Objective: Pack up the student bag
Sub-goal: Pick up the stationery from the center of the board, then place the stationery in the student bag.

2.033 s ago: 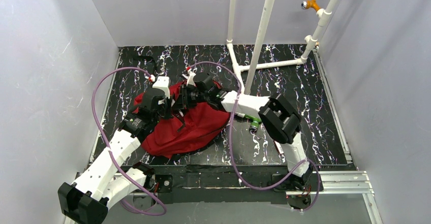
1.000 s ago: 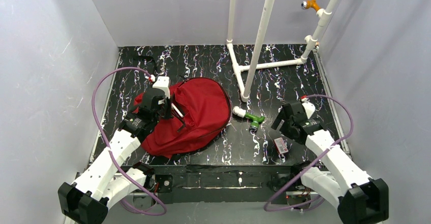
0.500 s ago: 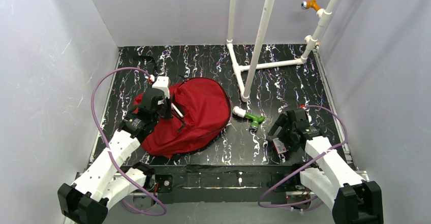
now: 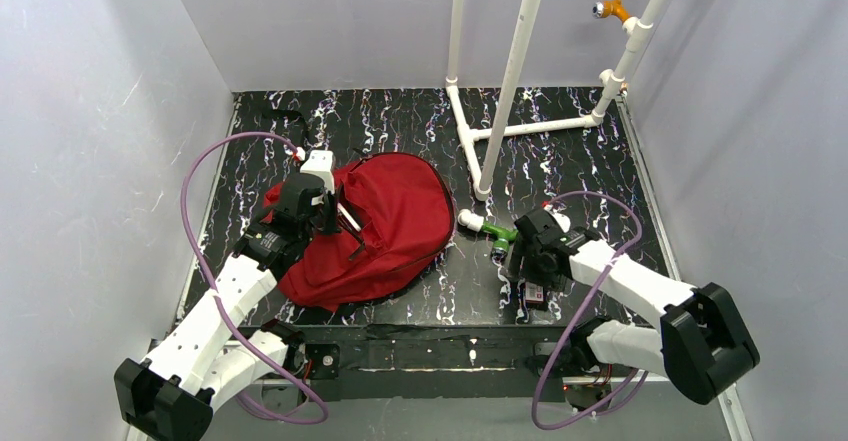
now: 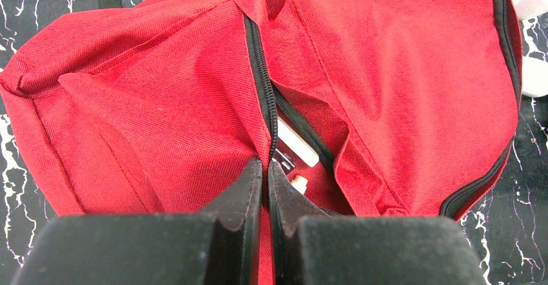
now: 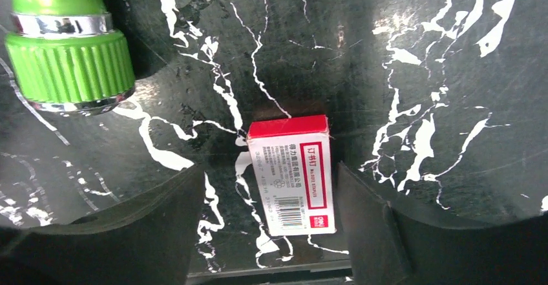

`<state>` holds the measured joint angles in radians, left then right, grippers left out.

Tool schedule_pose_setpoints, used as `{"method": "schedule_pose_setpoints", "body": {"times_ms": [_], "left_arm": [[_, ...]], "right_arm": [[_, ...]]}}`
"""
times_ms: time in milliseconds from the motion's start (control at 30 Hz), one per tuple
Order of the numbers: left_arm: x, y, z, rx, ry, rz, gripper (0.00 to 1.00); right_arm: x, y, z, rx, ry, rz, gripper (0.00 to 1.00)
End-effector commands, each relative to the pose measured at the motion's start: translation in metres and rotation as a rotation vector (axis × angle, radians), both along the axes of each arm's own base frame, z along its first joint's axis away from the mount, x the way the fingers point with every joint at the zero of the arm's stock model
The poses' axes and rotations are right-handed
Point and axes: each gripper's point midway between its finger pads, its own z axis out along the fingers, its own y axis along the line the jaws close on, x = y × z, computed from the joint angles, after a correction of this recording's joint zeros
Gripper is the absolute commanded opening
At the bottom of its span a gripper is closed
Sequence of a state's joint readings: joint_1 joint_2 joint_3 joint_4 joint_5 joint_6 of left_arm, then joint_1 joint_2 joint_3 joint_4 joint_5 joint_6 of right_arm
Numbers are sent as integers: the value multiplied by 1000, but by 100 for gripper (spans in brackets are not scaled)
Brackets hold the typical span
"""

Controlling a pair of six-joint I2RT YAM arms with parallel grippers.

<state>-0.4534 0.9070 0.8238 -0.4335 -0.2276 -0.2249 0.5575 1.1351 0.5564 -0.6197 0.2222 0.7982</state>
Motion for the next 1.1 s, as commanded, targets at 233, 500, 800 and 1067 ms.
{"method": "schedule_pose_setpoints", "body": {"times_ms": [233,500,800,1067], "left_arm": [[4,3,18,-19,-56,17,0],[4,2,18,-19,-55,16,0],[4,2,18,-21,-54,17,0],[4,7,15,-1,-52,31,0]], "right_arm": [[-25,-10,-25,-140,85,20,51],[18,25,43,-3,-112,88,40],[67,191,184,745,-526,507,42],[94,354,175,730,-455,760,41]]}}
